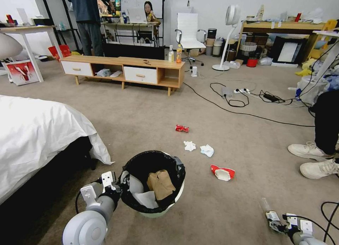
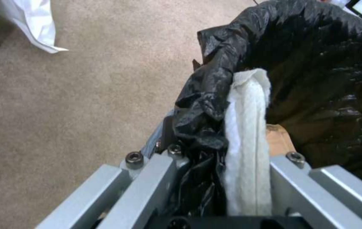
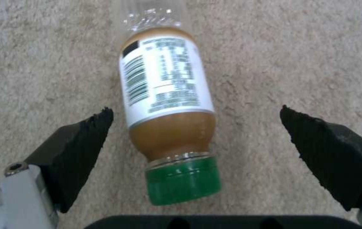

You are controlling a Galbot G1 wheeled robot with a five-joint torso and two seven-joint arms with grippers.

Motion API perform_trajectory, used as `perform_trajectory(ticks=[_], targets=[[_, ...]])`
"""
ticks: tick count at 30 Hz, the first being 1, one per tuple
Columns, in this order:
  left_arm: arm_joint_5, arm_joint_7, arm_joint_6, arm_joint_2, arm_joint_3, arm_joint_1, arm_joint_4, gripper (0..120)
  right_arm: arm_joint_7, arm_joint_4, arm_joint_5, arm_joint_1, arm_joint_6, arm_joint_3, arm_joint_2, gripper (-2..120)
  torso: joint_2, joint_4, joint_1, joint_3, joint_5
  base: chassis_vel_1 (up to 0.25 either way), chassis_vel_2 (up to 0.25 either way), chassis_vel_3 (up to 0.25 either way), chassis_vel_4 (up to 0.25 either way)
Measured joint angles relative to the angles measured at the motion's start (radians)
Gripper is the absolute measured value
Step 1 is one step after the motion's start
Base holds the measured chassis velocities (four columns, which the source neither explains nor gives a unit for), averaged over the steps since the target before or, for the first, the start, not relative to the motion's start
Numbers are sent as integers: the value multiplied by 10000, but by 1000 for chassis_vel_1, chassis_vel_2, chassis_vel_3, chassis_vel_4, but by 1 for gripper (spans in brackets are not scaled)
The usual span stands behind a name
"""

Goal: Pick up the trash bin and place the garbage on the floor into it.

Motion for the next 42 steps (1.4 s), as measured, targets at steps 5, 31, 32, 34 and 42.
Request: perform_trajectory(ticks=[5, 31, 32, 34, 42], targets=[[23, 0, 0, 22, 0, 21, 0, 7, -36, -26, -251, 115, 149, -162, 139, 99, 0, 1, 0, 0, 0, 0, 0, 0, 0], [146, 0, -24, -73, 190, 2, 54, 7, -509, 217, -422, -1, 432, -317, 150, 36, 0, -1, 0, 0, 0, 0, 0, 0, 0], [146, 0, -24, -73, 182, 19, 47, 7, -509, 289, -423, -11, 432, -293, 150, 36, -1, 0, 0, 0, 0, 0, 0, 0, 0], [146, -2, -24, -70, 160, 36, 32, 7, -475, 413, -429, -38, 432, -252, 149, 36, -1, 0, 0, 0, 0, 0, 0, 0, 0], [69, -71, -25, -41, 97, 39, -52, 7, 101, 1814, -1201, -261, 1091, 496, 74, 35, 0, 0, 0, 0, 1, 0, 0, 0, 0]])
